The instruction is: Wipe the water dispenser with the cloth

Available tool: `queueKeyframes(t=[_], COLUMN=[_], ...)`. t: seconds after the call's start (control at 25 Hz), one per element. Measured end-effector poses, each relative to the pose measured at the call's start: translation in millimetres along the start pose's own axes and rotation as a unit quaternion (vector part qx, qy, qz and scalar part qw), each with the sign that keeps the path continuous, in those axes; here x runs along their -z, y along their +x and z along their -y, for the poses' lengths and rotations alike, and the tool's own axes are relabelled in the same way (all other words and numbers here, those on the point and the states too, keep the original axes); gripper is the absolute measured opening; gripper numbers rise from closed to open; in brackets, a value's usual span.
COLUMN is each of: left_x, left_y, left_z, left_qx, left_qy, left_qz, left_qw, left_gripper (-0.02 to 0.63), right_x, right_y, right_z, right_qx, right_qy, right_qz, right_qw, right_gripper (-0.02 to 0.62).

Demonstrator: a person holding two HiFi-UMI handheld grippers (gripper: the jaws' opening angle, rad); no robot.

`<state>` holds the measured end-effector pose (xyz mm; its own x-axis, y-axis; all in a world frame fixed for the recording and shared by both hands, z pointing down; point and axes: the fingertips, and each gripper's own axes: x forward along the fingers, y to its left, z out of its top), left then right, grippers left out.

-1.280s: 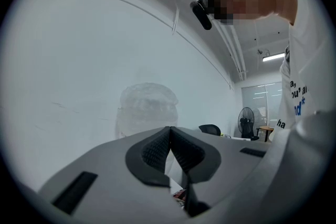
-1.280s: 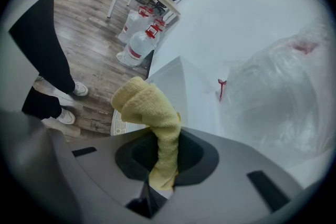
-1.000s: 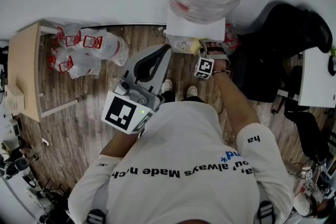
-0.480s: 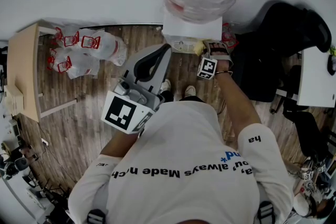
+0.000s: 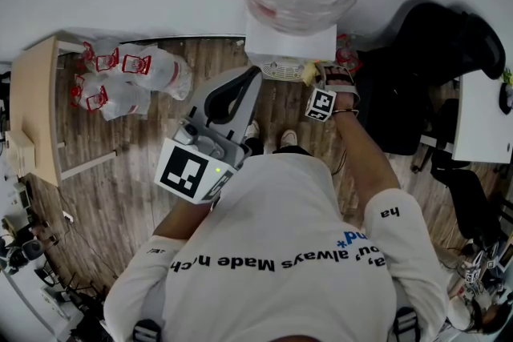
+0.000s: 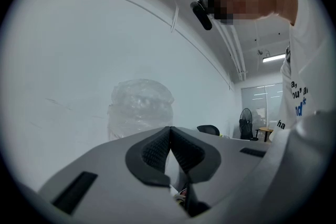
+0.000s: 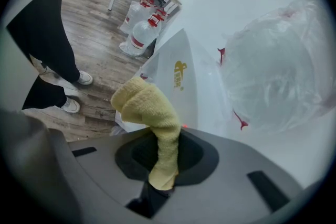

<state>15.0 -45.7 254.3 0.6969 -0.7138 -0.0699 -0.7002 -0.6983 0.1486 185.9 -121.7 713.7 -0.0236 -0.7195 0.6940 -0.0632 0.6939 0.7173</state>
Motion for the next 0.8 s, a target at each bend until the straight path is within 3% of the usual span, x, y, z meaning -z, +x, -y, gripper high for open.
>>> queueKeyframes(t=[0.44, 0.8], left_x=[2, 1], left_y=[-6, -21], left_z=[-1, -14], left_qx=[-0.004, -0.022], left_qy=[-0.001, -0.003], left_qz=[-0.001, -0.002], left_qw=[1.0000, 0.9997], left_gripper=[0.018, 0.018], right_x=[26, -20], right_y=[0, -8], right_z=[-11, -29], right_qx=[-0.008, -0.022], right_qy=[0.015, -0.005], right_qz=[-0.027, 0.011], right_qw=[0.999, 1.000], right_gripper=[0.058, 0.060])
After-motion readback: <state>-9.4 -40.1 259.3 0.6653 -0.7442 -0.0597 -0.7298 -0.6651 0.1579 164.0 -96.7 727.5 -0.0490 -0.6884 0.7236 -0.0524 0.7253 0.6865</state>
